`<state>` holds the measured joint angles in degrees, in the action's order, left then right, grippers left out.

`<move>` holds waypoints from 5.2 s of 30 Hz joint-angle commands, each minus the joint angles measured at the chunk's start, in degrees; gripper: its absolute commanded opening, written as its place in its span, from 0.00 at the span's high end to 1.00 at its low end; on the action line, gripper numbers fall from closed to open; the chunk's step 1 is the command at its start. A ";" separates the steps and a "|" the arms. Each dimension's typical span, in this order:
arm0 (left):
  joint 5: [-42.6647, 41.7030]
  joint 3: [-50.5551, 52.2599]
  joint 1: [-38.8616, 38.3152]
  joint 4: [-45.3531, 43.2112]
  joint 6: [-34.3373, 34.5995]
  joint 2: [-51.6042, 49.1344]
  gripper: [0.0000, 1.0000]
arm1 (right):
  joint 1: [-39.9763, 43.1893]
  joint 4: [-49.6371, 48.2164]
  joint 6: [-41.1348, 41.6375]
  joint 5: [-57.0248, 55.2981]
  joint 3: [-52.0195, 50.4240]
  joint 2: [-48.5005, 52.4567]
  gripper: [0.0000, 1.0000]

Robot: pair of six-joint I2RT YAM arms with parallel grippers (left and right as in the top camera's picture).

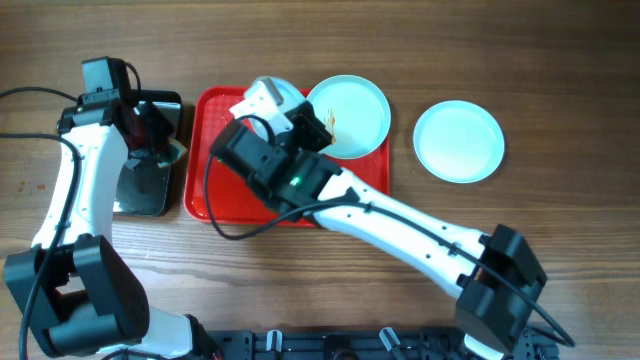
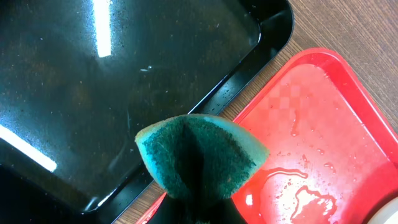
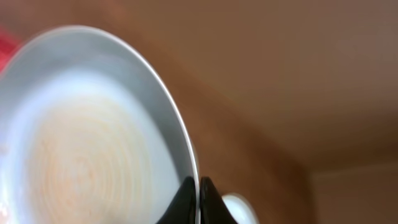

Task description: Clean dirty plates on tray and stack at the side

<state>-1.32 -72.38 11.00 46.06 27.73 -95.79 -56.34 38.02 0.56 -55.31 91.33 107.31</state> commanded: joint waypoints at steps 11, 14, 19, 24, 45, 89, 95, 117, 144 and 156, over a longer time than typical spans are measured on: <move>0.13 -0.07 -0.02 -0.15 -0.46 -0.31 0.96 | 35.32 14.75 17.68 54.12 0.92 -14.97 0.96; -0.35 -0.07 -0.02 -0.20 -0.46 -0.31 0.96 | 46.05 19.12 17.59 54.29 0.22 -14.71 0.96; -0.35 -0.07 -0.02 -0.33 -0.31 -0.31 0.96 | 60.22 18.71 17.66 55.19 -4.55 -13.81 0.96; -0.33 -0.07 -0.02 -0.59 -0.31 -0.31 0.96 | 68.91 14.08 17.92 56.68 -12.31 -12.50 0.96; -0.35 -0.07 -0.02 -1.88 -0.31 -0.31 0.96 | 65.00 2.14 16.20 74.84 -19.54 -8.74 0.43; -0.72 -0.07 0.00 -1.70 -0.33 -0.35 0.96 | 20.15 13.64 32.85 74.82 0.55 18.49 0.82; -0.70 -0.07 0.00 -1.70 -0.35 -0.35 0.96 | 14.82 16.44 30.82 74.62 6.03 18.12 0.84; -8.74 -0.02 -0.04 -2.78 -9.55 -0.35 0.96 | 33.18 23.43 28.15 71.52 1.46 17.94 0.75; -13.25 0.09 -14.27 -12.26 -21.44 -9.16 0.96 | 30.08 1.33 26.23 76.83 -2.91 17.97 0.96; -5.40 0.09 -21.18 -21.16 -27.32 -18.93 0.96 | 28.92 1.01 24.92 76.81 -2.91 17.97 0.96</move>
<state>-11.60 -72.34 -9.41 24.64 2.81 -110.98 -27.40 39.38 26.68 20.97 88.95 124.95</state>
